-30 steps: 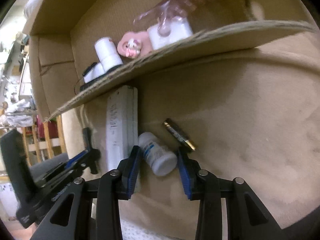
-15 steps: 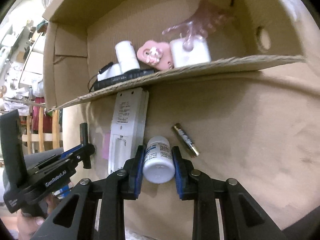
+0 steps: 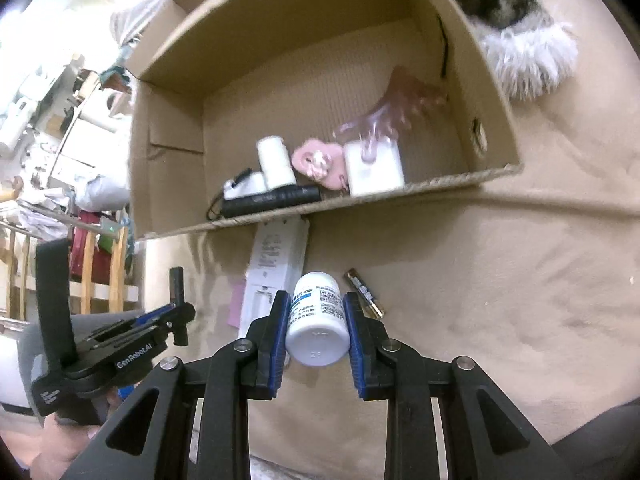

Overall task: Organize rigid objects
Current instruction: 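Carry the black stick and pill bottle into the box and release both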

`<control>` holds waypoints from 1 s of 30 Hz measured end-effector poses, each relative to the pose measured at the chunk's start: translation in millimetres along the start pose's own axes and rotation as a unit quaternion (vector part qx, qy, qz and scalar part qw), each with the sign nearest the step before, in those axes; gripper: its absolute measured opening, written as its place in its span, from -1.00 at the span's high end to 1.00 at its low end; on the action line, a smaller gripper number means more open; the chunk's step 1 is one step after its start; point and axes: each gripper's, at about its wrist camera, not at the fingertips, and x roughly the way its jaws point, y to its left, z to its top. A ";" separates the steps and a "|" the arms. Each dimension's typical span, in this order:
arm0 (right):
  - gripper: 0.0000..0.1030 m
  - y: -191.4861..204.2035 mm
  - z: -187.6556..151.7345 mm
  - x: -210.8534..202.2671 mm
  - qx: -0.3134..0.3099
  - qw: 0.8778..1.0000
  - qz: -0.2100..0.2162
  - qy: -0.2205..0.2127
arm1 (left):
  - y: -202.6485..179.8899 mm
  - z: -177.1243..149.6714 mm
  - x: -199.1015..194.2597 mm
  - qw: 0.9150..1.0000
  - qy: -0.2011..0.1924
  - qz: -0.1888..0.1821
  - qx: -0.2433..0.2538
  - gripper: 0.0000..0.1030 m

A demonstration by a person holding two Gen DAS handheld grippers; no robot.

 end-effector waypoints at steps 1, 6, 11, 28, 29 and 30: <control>0.46 2.3 1.6 -2.8 -0.002 1.000 0.003 -0.008 | -0.6 0.6 -8.7 1.000 -0.013 0.004 0.003 0.66; 0.46 11.3 14.8 -24.5 -0.011 0.999 0.018 -0.050 | -3.7 8.9 -40.5 0.999 -0.050 0.004 0.002 0.66; 0.46 21.3 32.5 -38.0 -0.026 0.997 0.033 -0.072 | -12.1 23.6 -68.0 0.997 -0.071 -0.009 0.009 0.66; 0.46 30.6 113.3 -48.9 -0.064 0.992 0.013 -0.106 | -57.9 112.5 -85.3 0.990 -0.123 -0.007 0.064 0.66; 0.46 29.4 117.5 -46.4 -0.063 0.992 0.012 -0.105 | -59.7 117.5 -81.5 0.990 -0.123 -0.003 0.065 0.66; 0.46 28.2 121.4 -43.5 -0.063 0.993 0.010 -0.103 | -61.1 121.3 -77.6 0.990 -0.123 -0.002 0.065 0.66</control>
